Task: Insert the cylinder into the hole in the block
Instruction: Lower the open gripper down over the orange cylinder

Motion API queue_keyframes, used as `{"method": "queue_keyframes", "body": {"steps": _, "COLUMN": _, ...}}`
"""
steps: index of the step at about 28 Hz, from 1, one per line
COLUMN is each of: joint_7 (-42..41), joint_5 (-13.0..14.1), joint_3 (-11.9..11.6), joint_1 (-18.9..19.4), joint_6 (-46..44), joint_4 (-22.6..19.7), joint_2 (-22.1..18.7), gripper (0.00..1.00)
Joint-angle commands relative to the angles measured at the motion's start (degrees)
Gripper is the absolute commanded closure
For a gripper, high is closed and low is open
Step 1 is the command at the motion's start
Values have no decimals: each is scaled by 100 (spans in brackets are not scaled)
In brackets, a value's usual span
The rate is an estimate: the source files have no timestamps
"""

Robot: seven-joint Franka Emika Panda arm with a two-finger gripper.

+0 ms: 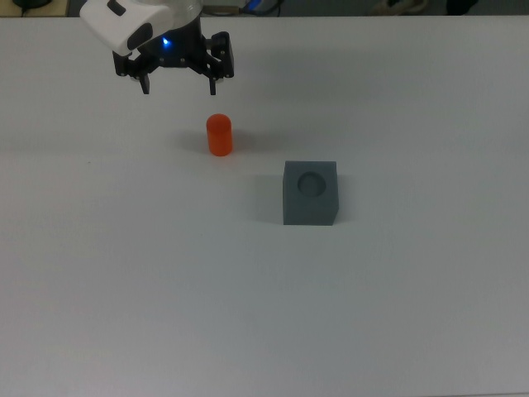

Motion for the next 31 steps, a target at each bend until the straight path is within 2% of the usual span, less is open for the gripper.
{"method": "queue_keyframes", "body": {"steps": 1, "joint_7": -115, "joint_5": -49, "joint_3": -19, "joint_1": -22, "joint_6": -38, "joint_4": -20, "joint_2": -70, "gripper": 0}}
{"method": "queue_keyframes", "body": {"steps": 5, "joint_7": -90, "joint_5": -41, "joint_3": -10, "joint_1": -23, "joint_6": 278, "joint_4": -301, "joint_2": -281, "gripper": 0}}
{"method": "queue_keyframes", "body": {"steps": 6, "joint_7": -90, "joint_5": -32, "joint_3": -10, "joint_1": -23, "joint_6": 514, "joint_4": -641, "joint_2": -517, "gripper": 0}}
{"method": "queue_keyframes", "body": {"steps": 11, "joint_7": -98, "joint_5": -32, "joint_3": -10, "joint_1": -14, "joint_6": 1183, "joint_4": -1583, "joint_2": -1063, "gripper": 0}}
{"method": "queue_keyframes", "body": {"steps": 12, "joint_7": -116, "joint_5": -41, "joint_3": -1, "joint_1": -5, "joint_6": 1393, "joint_4": -1924, "joint_2": -1238, "gripper": 0}}
{"method": "queue_keyframes", "body": {"steps": 15, "joint_7": -134, "joint_5": -32, "joint_3": -1, "joint_1": -5, "joint_6": 1615, "joint_4": -2331, "joint_2": -1424, "gripper": 0}}
{"method": "queue_keyframes", "body": {"steps": 25, "joint_7": -432, "joint_5": -41, "joint_3": 8, "joint_1": 4, "joint_6": 1931, "joint_4": -3035, "joint_2": -1389, "gripper": 0}}
{"method": "queue_keyframes", "body": {"steps": 31, "joint_7": -626, "joint_5": -41, "joint_3": 43, "joint_1": 56, "joint_6": 2563, "joint_4": -3395, "joint_2": -1249, "gripper": 0}}
